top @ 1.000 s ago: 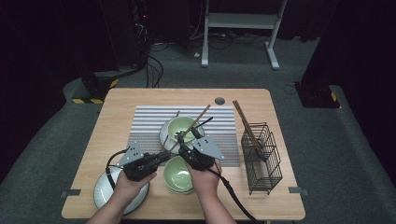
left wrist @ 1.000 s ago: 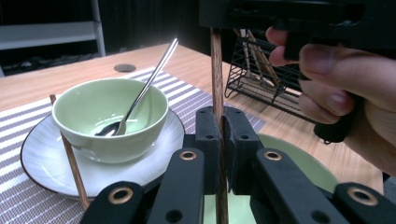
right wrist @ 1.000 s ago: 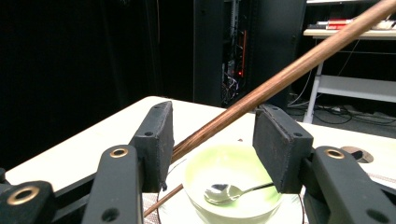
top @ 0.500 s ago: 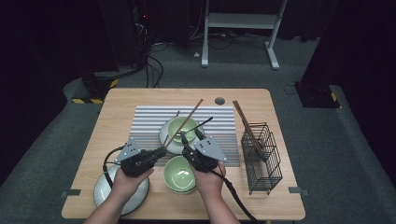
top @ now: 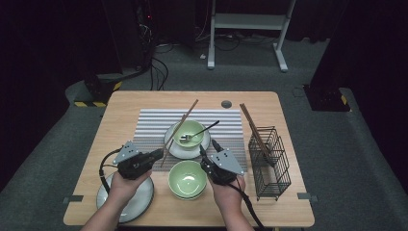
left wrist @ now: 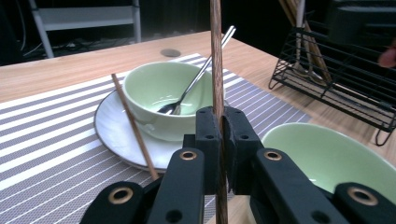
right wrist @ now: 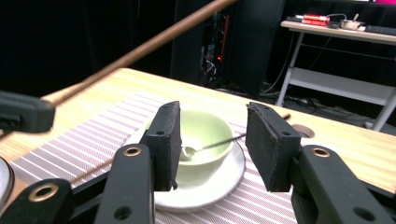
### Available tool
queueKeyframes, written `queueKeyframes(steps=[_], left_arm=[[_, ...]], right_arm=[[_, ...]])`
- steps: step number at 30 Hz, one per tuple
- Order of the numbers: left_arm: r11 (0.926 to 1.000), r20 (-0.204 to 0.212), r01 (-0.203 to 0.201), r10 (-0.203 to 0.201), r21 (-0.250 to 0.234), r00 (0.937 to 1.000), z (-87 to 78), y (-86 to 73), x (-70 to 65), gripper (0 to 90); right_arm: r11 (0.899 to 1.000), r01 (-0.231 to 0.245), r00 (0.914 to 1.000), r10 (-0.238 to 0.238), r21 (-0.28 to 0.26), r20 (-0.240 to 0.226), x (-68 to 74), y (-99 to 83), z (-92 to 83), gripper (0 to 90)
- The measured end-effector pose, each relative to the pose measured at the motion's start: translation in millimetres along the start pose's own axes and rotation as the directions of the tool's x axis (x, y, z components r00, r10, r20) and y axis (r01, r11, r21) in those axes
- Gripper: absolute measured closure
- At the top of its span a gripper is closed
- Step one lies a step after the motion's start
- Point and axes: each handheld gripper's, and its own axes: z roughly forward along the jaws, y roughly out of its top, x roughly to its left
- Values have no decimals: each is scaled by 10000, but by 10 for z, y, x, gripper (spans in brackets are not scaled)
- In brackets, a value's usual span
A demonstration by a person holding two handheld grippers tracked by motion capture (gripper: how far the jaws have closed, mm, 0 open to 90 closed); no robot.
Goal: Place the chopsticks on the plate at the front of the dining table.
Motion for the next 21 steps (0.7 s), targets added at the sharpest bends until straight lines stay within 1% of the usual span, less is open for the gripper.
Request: queueKeyframes(steps=[1,2,3,4,5,6,7,8,9,10,11,12,13,16,21], left_arm=[[9989,-44,399,-400,-236,9992,12,-9,-10,850],[9947,-25,896,-898,-507,9960,29,-16,-30,849],[9947,-25,896,-898,-507,9960,29,-16,-30,849],[9929,-85,1063,-1069,-542,9942,29,-26,-15,849],[9935,-137,1021,-1029,-496,9946,24,-29,-3,849],[9968,-255,725,-734,-327,9970,10,-31,35,849],[9910,-230,1219,-1233,-560,9921,24,-35,16,849],[9904,-262,1263,-1279,-559,9914,24,-36,25,849],[9933,-341,1086,-1100,-405,9934,12,-34,57,849],[9875,-300,1477,-1495,-553,9883,20,-34,42,849],[9960,-510,-525,562,720,9971,-68,-11,203,849],[9960,-510,-525,562,720,9971,-68,-11,203,849],[9960,-611,-465,513,766,9968,-75,-6,240,849],[9953,-799,-445,514,857,9955,-80,3,297,849],[9931,-1100,-356,480,1118,9928,-66,-3,399,849]], right_arm=[[10000,35,10000,-35,12,24,-12,-13,-10,553],[10000,-5,10000,4,80,69,-26,-34,-29,552],[9999,12,9999,-14,118,102,-37,-51,-42,551],[9999,70,9999,-73,155,131,-50,-67,-55,551],[9998,49,9998,-53,214,170,-59,-82,-68,549],[9997,76,9998,-81,231,201,-69,-93,-76,548],[9996,82,9997,-89,284,242,-84,-111,-91,545],[9995,93,9995,-102,309,304,-95,-125,-101,542],[9994,33,9994,-45,351,357,-100,-135,-110,541],[9991,-9,9992,-8,420,399,-114,-149,-122,540],[9988,4,9990,-25,481,436,-121,-161,-134,539],[9986,11,9988,-36,520,480,-125,-173,-145,540],[9984,13,9987,-42,571,509,-129,-185,-157,540],[9975,128,9980,-171,693,613,-135,-225,-187,544],[9962,184,9968,-249,855,758,-141,-292,-212,531]])
